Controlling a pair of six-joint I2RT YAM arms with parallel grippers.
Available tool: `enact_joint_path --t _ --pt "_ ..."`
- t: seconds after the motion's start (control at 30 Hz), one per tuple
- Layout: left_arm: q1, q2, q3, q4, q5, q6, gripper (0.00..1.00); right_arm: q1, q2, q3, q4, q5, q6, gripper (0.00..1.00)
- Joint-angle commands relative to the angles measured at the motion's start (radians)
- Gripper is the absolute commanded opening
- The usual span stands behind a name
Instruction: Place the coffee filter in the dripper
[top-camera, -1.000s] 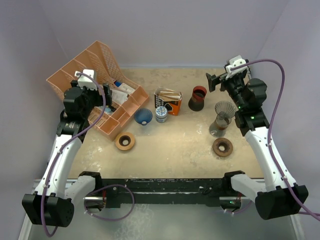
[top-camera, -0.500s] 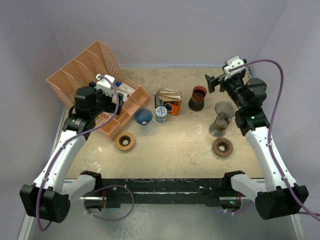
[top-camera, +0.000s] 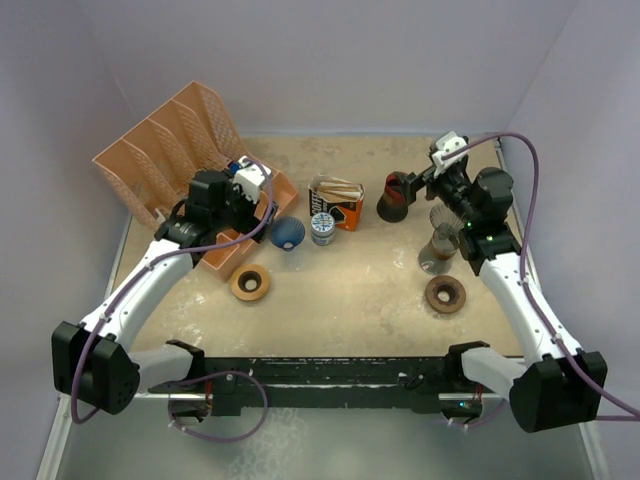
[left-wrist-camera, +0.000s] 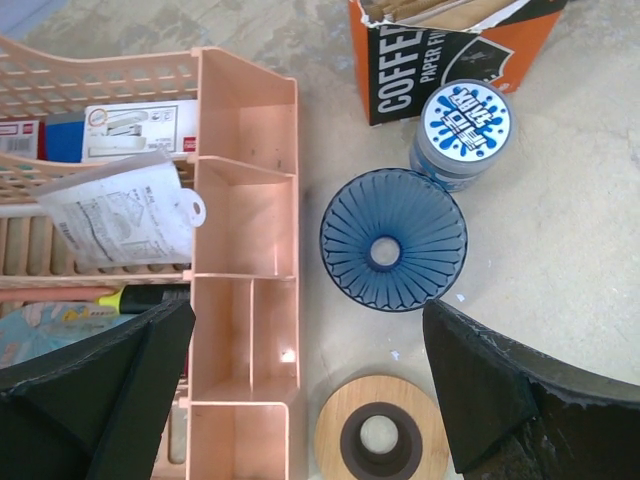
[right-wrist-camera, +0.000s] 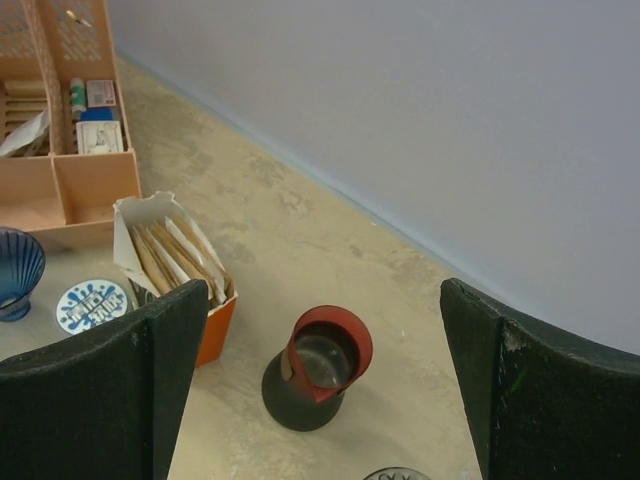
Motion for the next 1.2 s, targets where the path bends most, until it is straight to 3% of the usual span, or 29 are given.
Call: enact_joint_path --t 0.0,0.3,0.63,0.9,1.17 --pt "-0.016 0.004 0.047 0.038 0.045 -0.008 0.98 0.006 0.011 0.013 0.050 -0.041 -0.010 1.00" --pt "-0.020 -0.037 -0.017 0.106 0.042 -0.039 0.97 0.005 0.059 0.085 -0.122 0.064 -0.102 1.00" --pt "-0.019 -0.046 -0.014 0.098 0.023 -0.020 0.95 0.004 0.242 0.224 -0.218 0.262 -0.026 0.96" --pt "-0.020 -0.048 -0.010 0.089 0.024 -0.020 0.93 -0.018 0.407 0.350 -0.318 0.250 -0.015 0.82" --pt "-0.019 -0.051 0.002 0.079 0.026 -0.021 0.92 -0.082 0.580 0.483 -0.451 0.136 -0.034 0.70"
